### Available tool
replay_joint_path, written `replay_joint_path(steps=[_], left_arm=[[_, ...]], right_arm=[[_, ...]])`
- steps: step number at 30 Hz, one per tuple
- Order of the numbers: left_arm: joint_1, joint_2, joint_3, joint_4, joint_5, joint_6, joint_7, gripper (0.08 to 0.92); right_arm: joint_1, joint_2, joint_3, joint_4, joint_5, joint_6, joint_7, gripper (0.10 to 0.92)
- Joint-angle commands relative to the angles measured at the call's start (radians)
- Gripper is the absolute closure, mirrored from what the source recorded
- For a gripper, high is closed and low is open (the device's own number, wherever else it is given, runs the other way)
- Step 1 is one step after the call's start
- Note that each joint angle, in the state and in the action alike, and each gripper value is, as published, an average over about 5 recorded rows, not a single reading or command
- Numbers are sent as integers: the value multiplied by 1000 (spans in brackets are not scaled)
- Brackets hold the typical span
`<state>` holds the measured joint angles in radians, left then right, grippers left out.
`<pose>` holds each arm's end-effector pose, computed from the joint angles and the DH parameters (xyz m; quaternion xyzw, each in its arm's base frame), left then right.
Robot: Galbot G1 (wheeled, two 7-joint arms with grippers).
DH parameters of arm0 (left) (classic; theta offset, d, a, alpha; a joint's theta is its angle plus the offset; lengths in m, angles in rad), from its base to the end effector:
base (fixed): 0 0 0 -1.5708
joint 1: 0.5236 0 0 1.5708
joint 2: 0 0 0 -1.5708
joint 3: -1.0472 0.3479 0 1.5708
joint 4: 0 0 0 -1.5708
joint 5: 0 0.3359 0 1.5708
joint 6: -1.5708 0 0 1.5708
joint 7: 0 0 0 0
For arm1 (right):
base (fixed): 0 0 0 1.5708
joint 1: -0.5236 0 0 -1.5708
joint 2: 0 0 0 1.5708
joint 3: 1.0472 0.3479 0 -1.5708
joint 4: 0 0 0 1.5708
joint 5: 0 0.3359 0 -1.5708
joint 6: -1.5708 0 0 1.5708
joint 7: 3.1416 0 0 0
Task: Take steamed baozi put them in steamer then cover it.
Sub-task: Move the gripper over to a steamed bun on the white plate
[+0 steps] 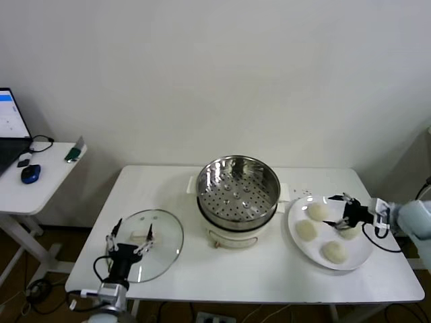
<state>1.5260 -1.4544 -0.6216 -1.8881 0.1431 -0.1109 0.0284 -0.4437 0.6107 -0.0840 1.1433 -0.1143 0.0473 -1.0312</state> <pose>0.1723 0.0592 -0.3574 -0.0051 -0.9893 -0.1437 0.0263 0.4463 -0.2990 -0.2053 0.4336 -0.7033 0.4675 0.3142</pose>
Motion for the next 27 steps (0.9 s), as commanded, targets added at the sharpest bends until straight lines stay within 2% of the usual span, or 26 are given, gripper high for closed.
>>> replay_joint_path(steps=[1,7,15,27], left_arm=[[-9,5,-3,13,2,4,-2,177],[-6,10,-7,10,2,6,-6,177],[2,20,-16,9,-1,10,-8,177],[-9,21,-7,12,1,19,-9,177]], right_arm=[[452,-25,-456,-223,-131,53,-150,203],[589,116,-656,-367,-111,72,-155,203],[592,276,-715,-530,-120,84,-147,203],[544,364,-690,-593,-140,81,-126,203]])
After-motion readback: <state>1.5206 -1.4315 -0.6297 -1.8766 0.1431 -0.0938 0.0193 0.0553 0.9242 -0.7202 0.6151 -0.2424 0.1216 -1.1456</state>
